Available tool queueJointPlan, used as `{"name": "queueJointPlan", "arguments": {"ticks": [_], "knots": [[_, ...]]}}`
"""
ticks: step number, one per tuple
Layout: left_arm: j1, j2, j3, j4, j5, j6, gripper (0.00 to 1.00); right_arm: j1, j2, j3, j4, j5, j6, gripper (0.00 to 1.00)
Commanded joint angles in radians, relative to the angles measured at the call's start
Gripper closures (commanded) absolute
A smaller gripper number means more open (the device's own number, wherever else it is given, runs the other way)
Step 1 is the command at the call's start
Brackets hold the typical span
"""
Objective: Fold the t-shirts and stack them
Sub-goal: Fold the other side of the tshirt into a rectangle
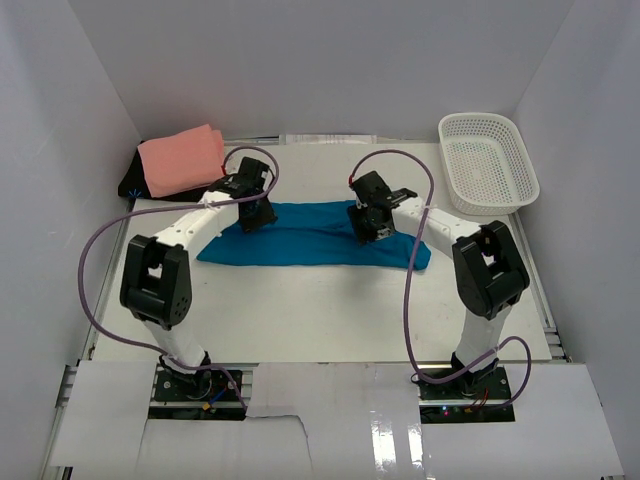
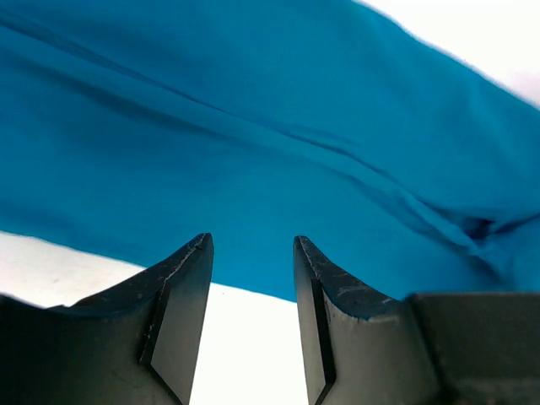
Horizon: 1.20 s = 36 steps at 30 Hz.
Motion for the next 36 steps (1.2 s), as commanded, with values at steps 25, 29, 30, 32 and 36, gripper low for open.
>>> {"name": "queueJointPlan", "arguments": {"ticks": [25, 29, 30, 32, 36], "knots": [[-0.029, 0.168, 0.118, -0.023, 0.018, -0.001, 0.45, 0.066, 0.145, 0.12, 0.074, 0.172, -0.076, 0.58], [-0.029, 0.165, 0.113, -0.024, 0.016, -0.001, 0.45, 0.066, 0.158, 0.13, 0.088, 0.172, -0.076, 0.63], [-0.029, 0.162, 0.11, -0.024, 0.012, 0.0, 0.45, 0.066, 0.154, 0.128, 0.096, 0.17, -0.076, 0.66], [-0.029, 0.161, 0.108, -0.024, 0.007, 0.0, 0.45, 0.067, 0.158, 0.126, 0.106, 0.163, -0.076, 0.74], [-0.029, 0.164, 0.104, -0.024, 0.012, -0.001, 0.45, 0.066, 0.167, 0.139, 0.117, 0.166, -0.071, 0.91]]}}
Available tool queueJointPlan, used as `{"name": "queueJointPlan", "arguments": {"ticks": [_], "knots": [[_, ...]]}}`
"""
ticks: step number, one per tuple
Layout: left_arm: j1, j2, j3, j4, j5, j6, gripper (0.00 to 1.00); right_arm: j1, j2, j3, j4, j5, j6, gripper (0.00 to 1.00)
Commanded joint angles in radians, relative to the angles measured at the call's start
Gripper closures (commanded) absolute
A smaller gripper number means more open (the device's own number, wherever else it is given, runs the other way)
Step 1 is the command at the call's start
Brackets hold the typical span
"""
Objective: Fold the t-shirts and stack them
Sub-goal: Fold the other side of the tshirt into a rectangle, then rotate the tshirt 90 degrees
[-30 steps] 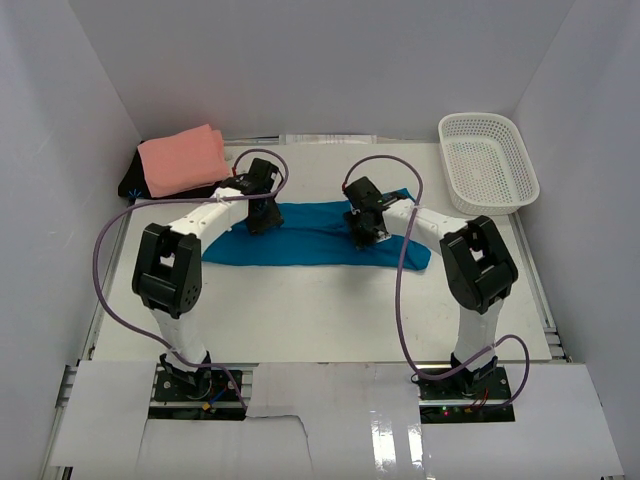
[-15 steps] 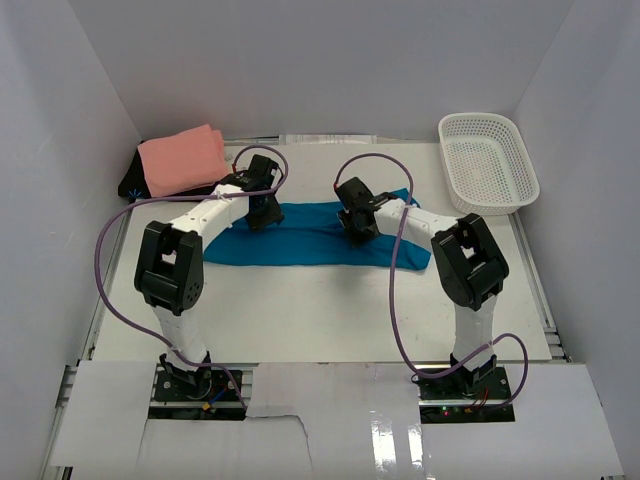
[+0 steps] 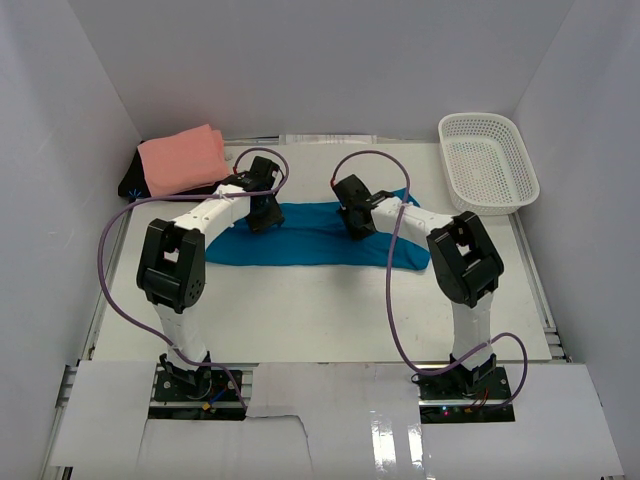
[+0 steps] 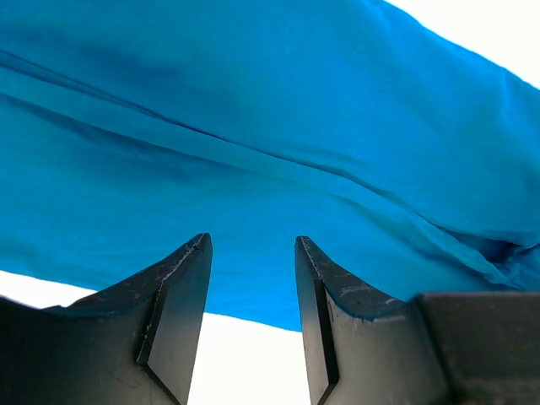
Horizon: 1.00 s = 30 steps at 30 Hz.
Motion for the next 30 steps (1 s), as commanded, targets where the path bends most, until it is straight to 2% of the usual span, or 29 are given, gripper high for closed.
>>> {"name": "queueJointPlan", "arguments": {"ticks": [1, 13, 17, 22, 24, 30], "knots": [[0.002, -0.016, -0.004, 0.007, 0.003, -0.006, 0.45, 0.005, 0.002, 0.044, 0.047, 0.013, 0.005, 0.92], [0.002, -0.011, -0.006, 0.009, 0.005, -0.005, 0.45, 0.005, 0.071, 0.187, 0.154, -0.026, -0.145, 0.91], [0.002, -0.008, -0.006, 0.006, 0.01, -0.005, 0.45, 0.01, 0.131, 0.266, 0.157, -0.059, -0.173, 0.7], [0.002, -0.006, -0.013, 0.007, 0.01, -0.002, 0.45, 0.025, 0.068, 0.169, 0.272, 0.026, -0.182, 0.62], [0.002, -0.005, -0.013, 0.007, 0.014, -0.002, 0.45, 0.027, 0.028, 0.085, 0.346, 0.036, -0.18, 0.34], [0.002, -0.011, -0.007, 0.01, 0.013, -0.002, 0.45, 0.025, -0.146, -0.067, 0.412, 0.052, -0.157, 0.33]]}}
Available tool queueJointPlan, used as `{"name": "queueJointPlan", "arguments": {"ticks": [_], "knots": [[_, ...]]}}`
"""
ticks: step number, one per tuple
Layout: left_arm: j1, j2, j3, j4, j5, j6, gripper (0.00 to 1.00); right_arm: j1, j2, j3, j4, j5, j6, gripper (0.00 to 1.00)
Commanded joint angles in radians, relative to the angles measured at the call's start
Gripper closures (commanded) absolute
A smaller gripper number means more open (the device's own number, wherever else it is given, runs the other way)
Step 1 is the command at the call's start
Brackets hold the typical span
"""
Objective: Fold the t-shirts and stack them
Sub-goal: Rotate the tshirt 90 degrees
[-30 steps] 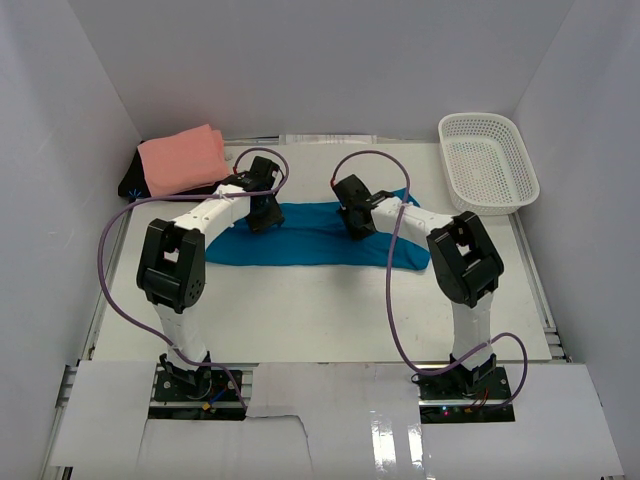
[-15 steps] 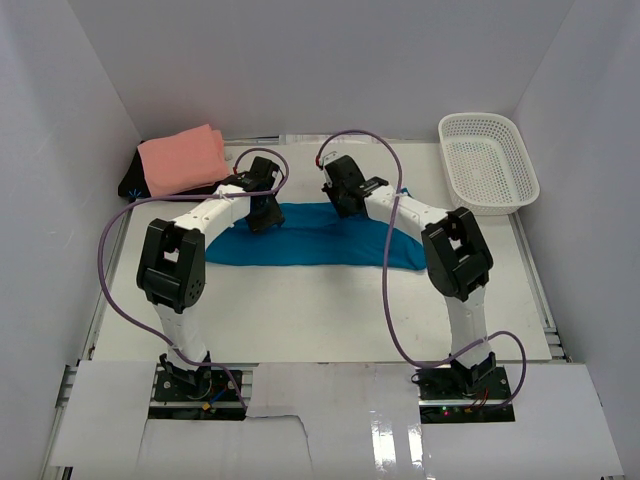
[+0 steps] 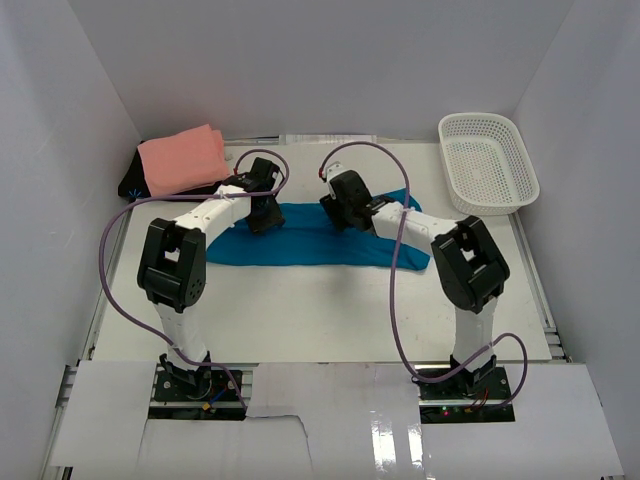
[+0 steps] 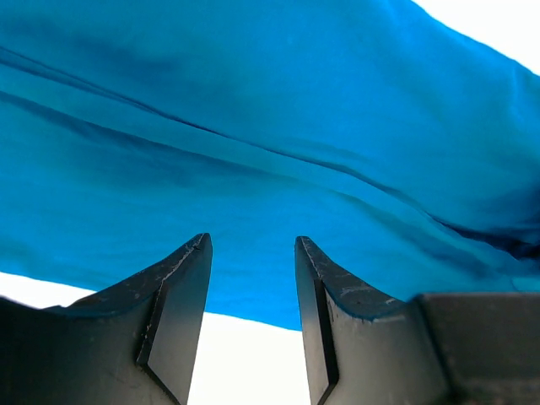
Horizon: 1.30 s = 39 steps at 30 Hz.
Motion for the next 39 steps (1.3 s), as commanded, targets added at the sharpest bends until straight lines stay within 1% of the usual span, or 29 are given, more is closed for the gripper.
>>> {"name": "queueJointPlan", "arguments": {"ticks": [1, 3, 6, 12, 14, 15, 16, 17, 18, 19, 20, 21, 23, 24, 25, 28, 31, 36, 39], "knots": [[0.002, -0.02, -0.001, 0.01, -0.002, 0.0, 0.45, -0.002, -0.147, -0.06, 0.121, 0.031, 0.019, 0.33], [0.002, -0.025, 0.004, 0.01, -0.002, 0.009, 0.45, -0.012, -0.175, -0.083, 0.119, 0.016, 0.04, 0.34], [0.002, -0.034, 0.001, 0.009, -0.006, 0.026, 0.45, -0.024, -0.201, -0.1, 0.07, -0.022, 0.083, 0.34], [0.002, -0.086, -0.041, -0.011, -0.059, 0.049, 0.44, -0.051, -0.251, -0.153, -0.068, -0.072, 0.249, 0.37], [0.008, -0.104, -0.056, -0.014, -0.072, 0.056, 0.44, -0.079, -0.276, -0.201, -0.126, -0.116, 0.316, 0.39], [0.014, -0.114, -0.068, -0.014, -0.062, 0.059, 0.43, -0.123, -0.31, -0.23, -0.126, -0.154, 0.336, 0.4], [0.023, -0.127, -0.075, -0.01, -0.047, 0.066, 0.43, -0.149, -0.328, -0.262, -0.126, -0.247, 0.359, 0.44], [0.041, -0.134, -0.079, -0.01, -0.03, 0.07, 0.42, -0.18, -0.347, -0.325, -0.122, -0.295, 0.378, 0.45], [0.049, -0.138, -0.084, -0.007, -0.004, 0.076, 0.42, -0.229, -0.373, -0.351, -0.12, -0.327, 0.401, 0.5], [0.055, -0.14, -0.087, 0.001, 0.004, 0.082, 0.42, -0.245, -0.382, -0.373, -0.12, -0.358, 0.407, 0.59], [0.066, -0.143, -0.09, 0.004, 0.012, 0.093, 0.42, -0.257, -0.388, -0.391, -0.12, -0.352, 0.409, 0.88], [0.069, -0.14, -0.096, 0.007, 0.016, 0.099, 0.42, -0.272, -0.396, -0.412, -0.122, -0.345, 0.407, 0.92], [0.078, -0.125, -0.099, 0.007, 0.027, 0.119, 0.43, -0.286, -0.396, -0.422, -0.126, -0.343, 0.409, 0.92], [0.08, -0.117, -0.108, 0.003, 0.029, 0.125, 0.43, -0.295, -0.4, -0.431, -0.126, -0.305, 0.415, 0.92], [0.081, -0.112, -0.115, 0.001, 0.03, 0.129, 0.43, -0.297, -0.403, -0.434, -0.126, -0.299, 0.416, 0.92], [0.097, -0.101, -0.148, 0.002, 0.041, 0.13, 0.43, -0.311, -0.394, -0.434, -0.126, -0.306, 0.422, 0.92], [0.138, -0.078, -0.179, 0.009, 0.078, 0.132, 0.43, -0.318, -0.365, -0.427, -0.14, -0.3, 0.43, 0.92], [0.186, -0.048, -0.214, 0.006, 0.07, 0.147, 0.44, -0.344, -0.328, -0.425, -0.171, -0.251, 0.447, 0.92], [0.203, -0.028, -0.231, 0.004, 0.066, 0.15, 0.44, -0.369, -0.312, -0.422, -0.171, -0.273, 0.447, 0.92]]}}
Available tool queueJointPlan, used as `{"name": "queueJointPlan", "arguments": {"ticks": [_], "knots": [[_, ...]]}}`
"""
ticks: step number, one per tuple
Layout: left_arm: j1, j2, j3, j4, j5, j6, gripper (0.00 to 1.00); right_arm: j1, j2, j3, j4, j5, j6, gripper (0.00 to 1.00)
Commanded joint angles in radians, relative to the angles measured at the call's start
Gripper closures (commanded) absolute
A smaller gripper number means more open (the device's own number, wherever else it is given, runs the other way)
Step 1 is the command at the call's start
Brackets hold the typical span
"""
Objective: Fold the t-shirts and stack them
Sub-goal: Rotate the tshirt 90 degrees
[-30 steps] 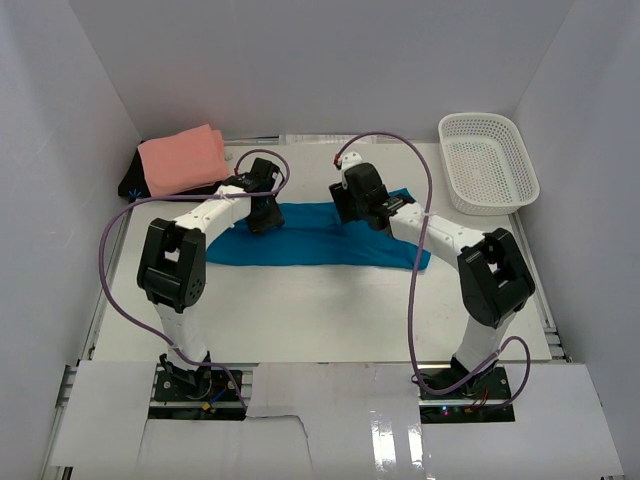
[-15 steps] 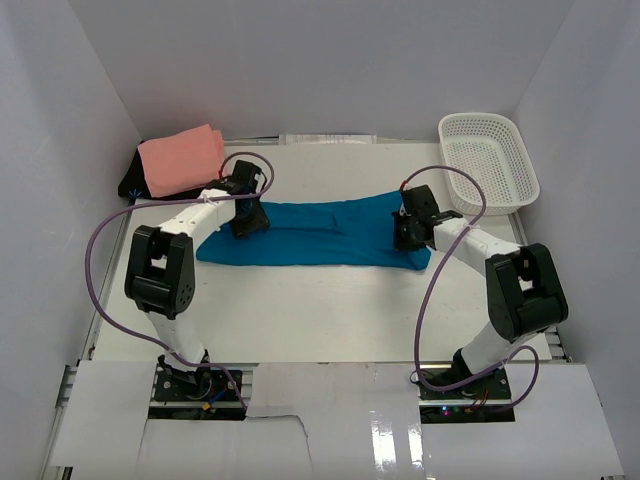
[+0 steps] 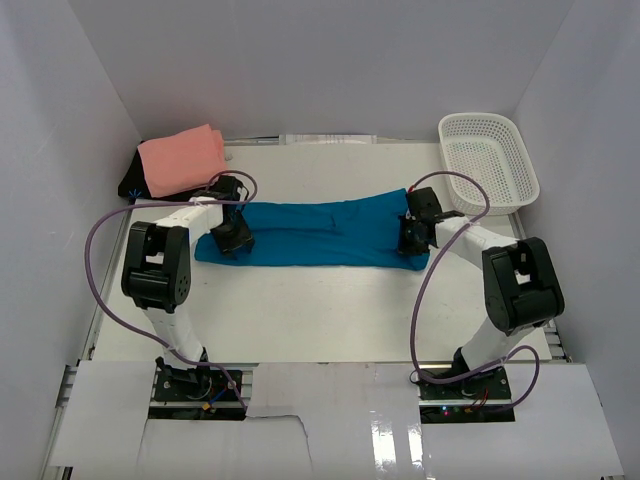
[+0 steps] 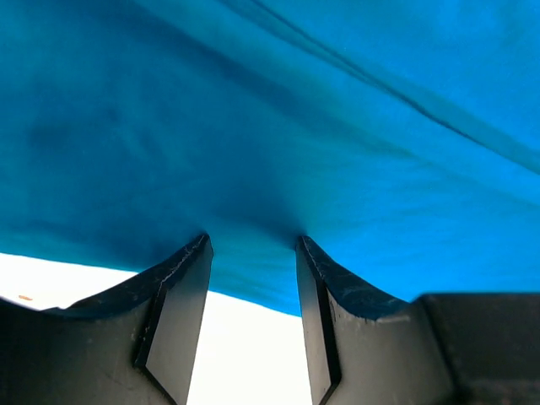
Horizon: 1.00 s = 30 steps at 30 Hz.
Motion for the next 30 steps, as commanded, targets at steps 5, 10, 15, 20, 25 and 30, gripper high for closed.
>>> {"name": "queueJointPlan", "arguments": {"ticks": [5, 10, 15, 20, 25, 30], "knots": [[0.015, 0.059, -0.033, 0.002, 0.015, 0.015, 0.45, -0.072, 0.072, 0.063, -0.028, -0.006, 0.017, 0.92], [0.0, 0.053, -0.085, 0.005, 0.043, 0.008, 0.46, -0.112, 0.162, 0.153, -0.044, -0.037, -0.001, 0.92], [-0.036, -0.018, -0.134, 0.005, 0.07, -0.011, 0.47, -0.136, 0.294, 0.28, -0.06, -0.049, -0.02, 0.92], [-0.077, -0.073, -0.222, 0.011, 0.155, -0.079, 0.47, -0.153, 0.447, 0.483, -0.123, -0.049, -0.037, 0.92], [-0.147, -0.174, -0.332, 0.037, 0.174, -0.221, 0.46, -0.161, 0.527, 0.593, -0.129, -0.123, -0.038, 0.92], [-0.273, -0.235, -0.384, 0.062, 0.208, -0.35, 0.46, -0.161, 0.593, 0.696, -0.129, -0.163, -0.052, 0.92]]}}
